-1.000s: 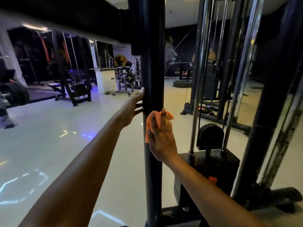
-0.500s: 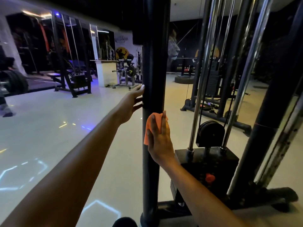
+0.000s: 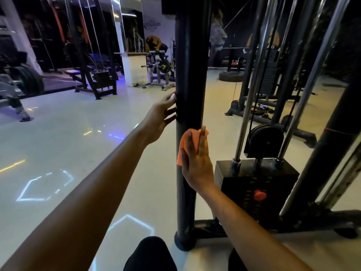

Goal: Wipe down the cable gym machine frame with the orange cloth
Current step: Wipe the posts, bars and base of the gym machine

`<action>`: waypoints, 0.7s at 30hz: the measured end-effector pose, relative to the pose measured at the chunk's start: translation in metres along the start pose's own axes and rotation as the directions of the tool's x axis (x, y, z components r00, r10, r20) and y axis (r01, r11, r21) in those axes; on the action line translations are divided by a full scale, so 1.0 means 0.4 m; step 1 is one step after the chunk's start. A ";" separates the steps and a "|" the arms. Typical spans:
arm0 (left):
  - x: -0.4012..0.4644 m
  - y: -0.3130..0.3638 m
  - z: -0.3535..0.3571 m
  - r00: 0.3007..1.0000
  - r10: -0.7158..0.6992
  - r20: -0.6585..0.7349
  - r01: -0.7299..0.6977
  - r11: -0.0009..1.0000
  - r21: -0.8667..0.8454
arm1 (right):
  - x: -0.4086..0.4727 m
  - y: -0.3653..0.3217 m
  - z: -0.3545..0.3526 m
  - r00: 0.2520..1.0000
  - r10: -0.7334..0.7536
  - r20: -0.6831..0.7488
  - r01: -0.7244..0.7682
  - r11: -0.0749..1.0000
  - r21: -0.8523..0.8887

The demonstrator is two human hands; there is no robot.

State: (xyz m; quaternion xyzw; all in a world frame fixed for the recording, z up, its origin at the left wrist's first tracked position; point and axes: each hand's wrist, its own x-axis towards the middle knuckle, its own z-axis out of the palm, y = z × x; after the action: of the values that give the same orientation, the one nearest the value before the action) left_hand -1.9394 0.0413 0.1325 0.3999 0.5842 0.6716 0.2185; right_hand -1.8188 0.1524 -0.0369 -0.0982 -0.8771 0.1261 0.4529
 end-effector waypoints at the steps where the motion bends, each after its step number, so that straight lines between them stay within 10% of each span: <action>1: -0.006 -0.024 0.004 1.000 -0.008 0.010 0.008 0.999 0.042 | -0.038 0.012 0.015 0.999 0.017 0.034 -0.017 1.000 0.012; 11: -0.029 -0.148 0.022 0.998 0.048 0.033 -0.050 0.997 0.066 | 0.090 -0.022 0.030 0.984 0.062 -0.168 -0.049 0.996 0.077; 21: -0.077 -0.330 0.026 1.000 0.003 0.004 -0.004 0.997 0.079 | -0.170 0.061 0.179 0.994 0.095 -0.044 -0.091 0.992 0.089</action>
State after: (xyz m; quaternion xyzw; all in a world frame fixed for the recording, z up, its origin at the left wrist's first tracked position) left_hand -1.9361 0.0534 -0.0030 0.4106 0.6092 0.6476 0.2023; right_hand -1.8373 0.1467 -0.1369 -0.1224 -0.8543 0.1825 0.4711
